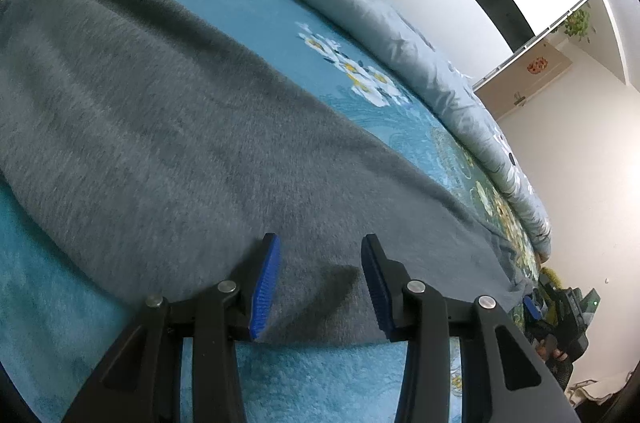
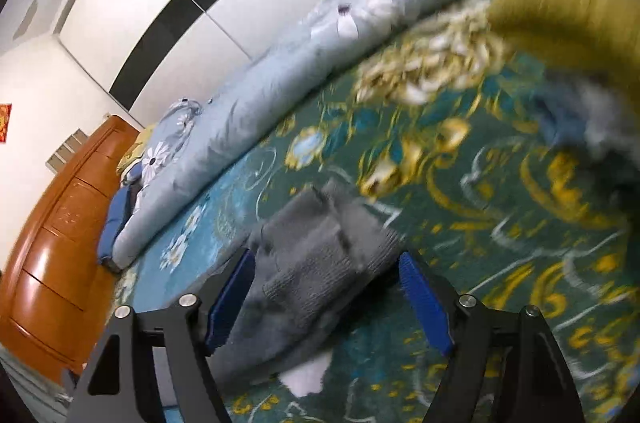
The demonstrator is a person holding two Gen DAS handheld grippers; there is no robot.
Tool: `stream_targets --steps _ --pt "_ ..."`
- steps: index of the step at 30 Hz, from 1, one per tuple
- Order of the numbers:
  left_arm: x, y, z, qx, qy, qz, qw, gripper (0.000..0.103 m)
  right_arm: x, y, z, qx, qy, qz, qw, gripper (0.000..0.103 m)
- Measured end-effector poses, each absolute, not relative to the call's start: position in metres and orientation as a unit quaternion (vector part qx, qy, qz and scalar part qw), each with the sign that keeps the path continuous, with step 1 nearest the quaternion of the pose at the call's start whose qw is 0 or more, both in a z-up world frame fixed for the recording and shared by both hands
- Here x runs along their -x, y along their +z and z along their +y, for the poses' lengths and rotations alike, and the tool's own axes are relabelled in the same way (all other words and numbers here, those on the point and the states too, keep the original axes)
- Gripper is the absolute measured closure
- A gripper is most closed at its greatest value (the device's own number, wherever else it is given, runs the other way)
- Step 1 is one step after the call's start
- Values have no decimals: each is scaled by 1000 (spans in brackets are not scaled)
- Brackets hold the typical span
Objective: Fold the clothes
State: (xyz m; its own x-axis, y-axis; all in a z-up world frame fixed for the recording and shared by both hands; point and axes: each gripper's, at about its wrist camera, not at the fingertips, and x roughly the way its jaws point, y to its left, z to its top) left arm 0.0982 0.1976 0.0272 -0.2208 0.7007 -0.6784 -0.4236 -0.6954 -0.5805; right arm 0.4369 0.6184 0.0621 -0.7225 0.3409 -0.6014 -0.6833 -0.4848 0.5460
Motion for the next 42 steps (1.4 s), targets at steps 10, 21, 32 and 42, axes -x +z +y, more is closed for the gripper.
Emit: stream_targets --steps 10,21,32,42 --pt "-99 26 199 504 771 -131 367 59 -416 64 595 223 864 363 268 26" --pt "-100 27 200 504 772 -126 366 59 -414 50 622 204 826 449 274 55" --pt "-103 27 199 496 776 -118 373 59 -433 71 622 184 852 407 273 91" --pt "-106 32 199 497 773 -116 376 59 -442 42 624 197 834 439 270 86"
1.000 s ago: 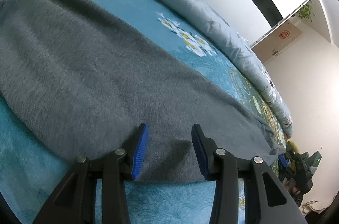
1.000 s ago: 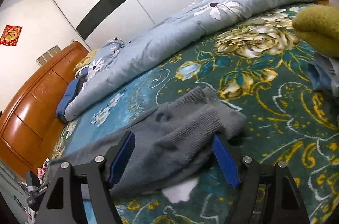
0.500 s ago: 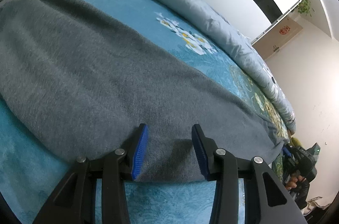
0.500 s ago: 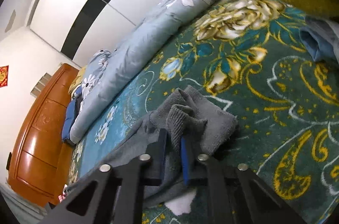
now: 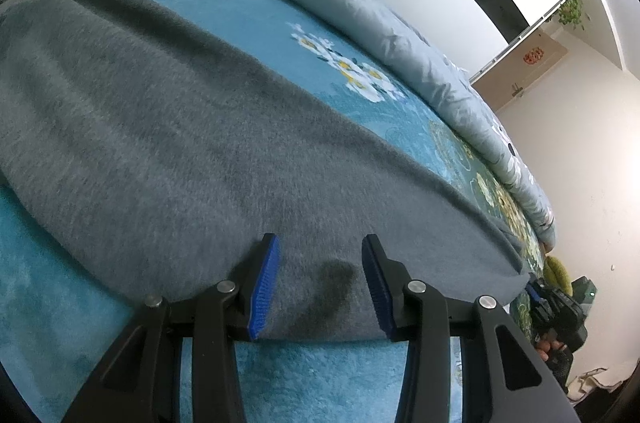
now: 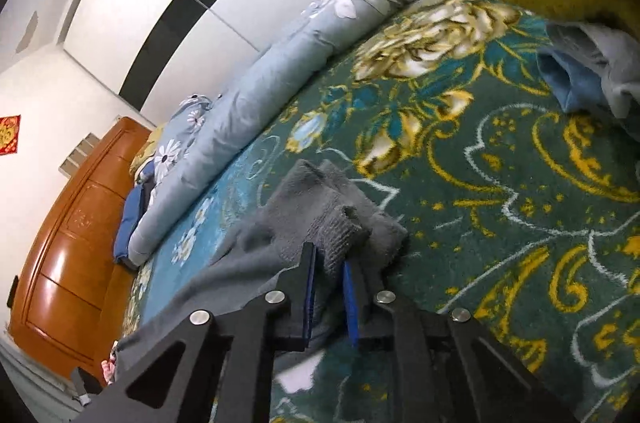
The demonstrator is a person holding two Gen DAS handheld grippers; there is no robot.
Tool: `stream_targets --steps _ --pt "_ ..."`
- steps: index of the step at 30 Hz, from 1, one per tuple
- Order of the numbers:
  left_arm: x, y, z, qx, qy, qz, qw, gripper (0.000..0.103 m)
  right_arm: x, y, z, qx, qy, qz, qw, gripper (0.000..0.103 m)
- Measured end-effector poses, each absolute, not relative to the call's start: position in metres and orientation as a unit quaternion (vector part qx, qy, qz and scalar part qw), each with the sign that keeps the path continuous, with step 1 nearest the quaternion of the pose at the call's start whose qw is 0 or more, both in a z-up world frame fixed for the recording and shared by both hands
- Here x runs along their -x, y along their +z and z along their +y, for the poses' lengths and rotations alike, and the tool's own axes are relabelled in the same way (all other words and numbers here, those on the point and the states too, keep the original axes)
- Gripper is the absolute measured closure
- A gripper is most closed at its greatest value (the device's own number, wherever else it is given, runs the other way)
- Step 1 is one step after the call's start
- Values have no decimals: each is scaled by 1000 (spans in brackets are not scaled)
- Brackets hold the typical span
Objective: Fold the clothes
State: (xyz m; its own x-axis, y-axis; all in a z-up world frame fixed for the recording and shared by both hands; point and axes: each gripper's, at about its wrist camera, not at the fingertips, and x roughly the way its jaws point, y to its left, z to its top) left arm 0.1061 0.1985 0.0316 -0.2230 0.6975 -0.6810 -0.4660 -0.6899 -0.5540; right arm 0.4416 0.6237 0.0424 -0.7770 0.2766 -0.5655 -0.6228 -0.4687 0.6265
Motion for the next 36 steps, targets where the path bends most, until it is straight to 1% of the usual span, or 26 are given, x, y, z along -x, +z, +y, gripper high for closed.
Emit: stream_targets --steps 2,3,4,7,10,15,17,18,19,20,22,23,25,28,33,36 --pt "-112 35 201 493 773 -116 382 59 -447 51 617 191 839 425 281 68" --pt "-114 37 203 491 772 -116 386 59 -451 52 615 188 837 423 292 48" --pt "-118 39 207 490 770 -113 393 59 -455 52 615 184 834 426 298 38" --pt "-131 44 226 487 757 -99 424 59 -461 44 619 169 822 454 300 38" --pt "-148 42 256 493 739 -73 452 59 -457 33 625 153 811 490 282 36" --pt "-164 36 296 501 729 -43 466 59 -436 28 629 164 807 495 277 36" --pt "-169 38 304 501 722 -47 475 59 -431 27 631 171 802 497 284 38" --pt "-170 40 308 502 714 -52 486 59 -429 28 631 174 801 497 285 54" --pt "-172 40 312 501 709 -48 495 59 -428 31 631 176 802 494 286 72" --pt "-173 39 315 499 705 -41 502 59 -428 34 631 176 804 490 288 76" --pt "-173 31 325 508 702 -22 498 59 -426 48 629 170 815 476 284 81" --pt "-171 27 327 516 699 -19 494 59 -424 56 626 169 821 466 284 82" --pt "-168 34 314 513 690 -46 509 59 -418 78 617 169 835 440 285 82" --pt "-159 46 271 501 694 -94 508 59 -399 128 591 176 872 364 278 82" --pt "-125 54 174 472 745 -175 438 59 -330 205 514 195 929 208 234 82" --pt "-109 49 125 467 758 -216 401 59 -279 227 460 212 947 138 201 82"
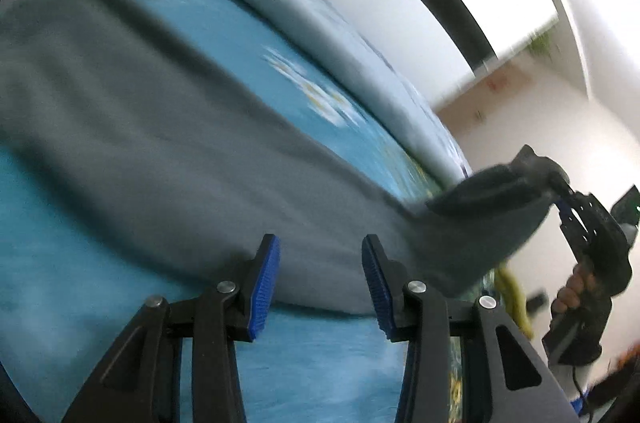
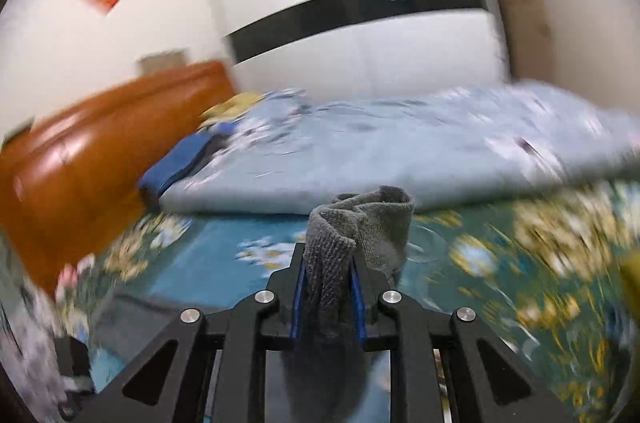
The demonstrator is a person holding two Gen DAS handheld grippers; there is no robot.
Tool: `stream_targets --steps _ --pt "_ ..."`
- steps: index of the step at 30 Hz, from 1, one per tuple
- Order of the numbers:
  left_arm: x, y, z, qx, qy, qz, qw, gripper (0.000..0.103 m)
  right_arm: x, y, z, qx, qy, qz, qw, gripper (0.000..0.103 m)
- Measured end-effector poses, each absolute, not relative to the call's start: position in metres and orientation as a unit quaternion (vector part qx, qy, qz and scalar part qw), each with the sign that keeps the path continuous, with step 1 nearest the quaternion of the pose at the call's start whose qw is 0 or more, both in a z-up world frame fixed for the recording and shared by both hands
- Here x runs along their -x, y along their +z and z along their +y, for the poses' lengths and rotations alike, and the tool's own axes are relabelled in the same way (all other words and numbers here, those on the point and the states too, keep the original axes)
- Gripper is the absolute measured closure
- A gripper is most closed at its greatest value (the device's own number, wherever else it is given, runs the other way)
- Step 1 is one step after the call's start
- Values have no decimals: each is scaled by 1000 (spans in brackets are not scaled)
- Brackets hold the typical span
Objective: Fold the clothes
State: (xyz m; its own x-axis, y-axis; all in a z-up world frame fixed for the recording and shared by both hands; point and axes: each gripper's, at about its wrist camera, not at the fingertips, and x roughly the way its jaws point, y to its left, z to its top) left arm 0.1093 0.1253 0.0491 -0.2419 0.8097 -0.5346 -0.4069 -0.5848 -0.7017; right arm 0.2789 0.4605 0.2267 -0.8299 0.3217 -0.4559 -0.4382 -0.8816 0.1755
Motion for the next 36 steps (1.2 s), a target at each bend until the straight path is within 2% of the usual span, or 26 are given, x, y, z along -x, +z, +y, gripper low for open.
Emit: stream_targets --steps 5,10,14,21,24,26,27,29,36 --pt "-94 31 62 472 761 -266 356 59 -190 193 363 271 951 81 128 82" --pt "-96 23 28 480 762 -264 346 59 -129 109 304 363 924 98 75 84" --pt "-95 23 17 482 765 -257 341 59 -119 74 286 393 912 92 76 84" --pt "-83 30 46 493 739 -267 374 59 -127 65 270 403 911 74 51 84" --pt "-74 33 71 498 721 -273 396 59 -130 63 269 398 914 74 37 79" --pt "-69 37 89 500 721 -266 400 58 -139 68 267 385 920 77 2 66" --pt "-66 37 95 501 720 -266 401 57 -143 71 266 382 920 88 -24 57" --pt "-60 37 107 505 718 -265 399 52 -153 76 270 374 922 98 -40 55" --pt "-50 29 152 528 701 -258 404 51 -207 90 331 320 935 150 -13 54"
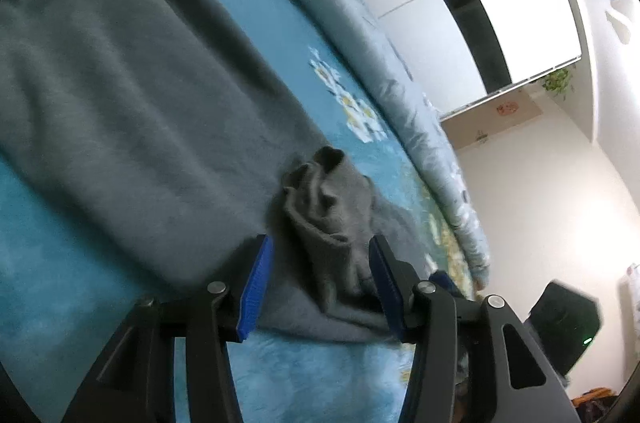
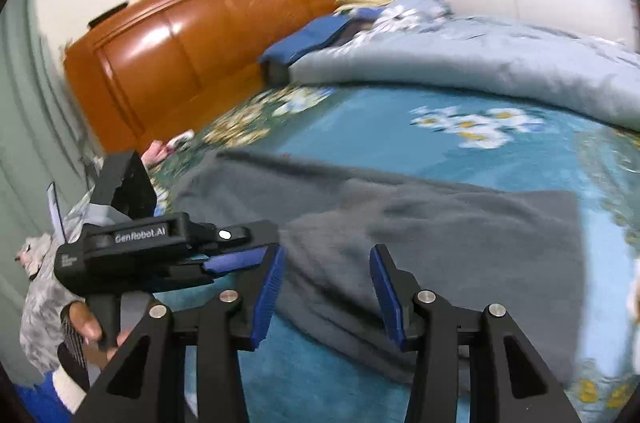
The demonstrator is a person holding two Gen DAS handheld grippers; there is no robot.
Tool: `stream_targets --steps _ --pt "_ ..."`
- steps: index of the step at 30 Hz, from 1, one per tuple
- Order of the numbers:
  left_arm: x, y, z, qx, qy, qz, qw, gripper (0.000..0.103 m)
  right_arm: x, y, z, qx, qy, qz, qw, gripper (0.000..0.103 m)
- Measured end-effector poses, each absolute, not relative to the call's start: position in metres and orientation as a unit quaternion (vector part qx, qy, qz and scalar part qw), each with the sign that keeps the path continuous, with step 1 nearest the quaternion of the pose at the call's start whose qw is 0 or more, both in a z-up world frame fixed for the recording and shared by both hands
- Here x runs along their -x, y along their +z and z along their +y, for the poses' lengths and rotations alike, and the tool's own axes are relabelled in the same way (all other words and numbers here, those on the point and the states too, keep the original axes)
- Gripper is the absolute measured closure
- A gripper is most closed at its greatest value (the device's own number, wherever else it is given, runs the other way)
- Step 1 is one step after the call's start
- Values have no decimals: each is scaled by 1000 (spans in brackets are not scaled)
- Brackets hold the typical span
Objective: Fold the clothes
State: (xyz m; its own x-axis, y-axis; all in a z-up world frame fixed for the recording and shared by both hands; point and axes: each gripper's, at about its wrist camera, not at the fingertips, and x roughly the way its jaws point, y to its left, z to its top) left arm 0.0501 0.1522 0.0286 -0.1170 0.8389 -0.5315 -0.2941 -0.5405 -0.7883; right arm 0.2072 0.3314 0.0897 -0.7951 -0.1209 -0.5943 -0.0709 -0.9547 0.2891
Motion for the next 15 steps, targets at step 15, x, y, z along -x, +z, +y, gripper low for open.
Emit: stream_targets --steps 15 --pt "-61 59 162 440 783 -213 385 87 -282 93 421 -307 -925 -211 -73 53"
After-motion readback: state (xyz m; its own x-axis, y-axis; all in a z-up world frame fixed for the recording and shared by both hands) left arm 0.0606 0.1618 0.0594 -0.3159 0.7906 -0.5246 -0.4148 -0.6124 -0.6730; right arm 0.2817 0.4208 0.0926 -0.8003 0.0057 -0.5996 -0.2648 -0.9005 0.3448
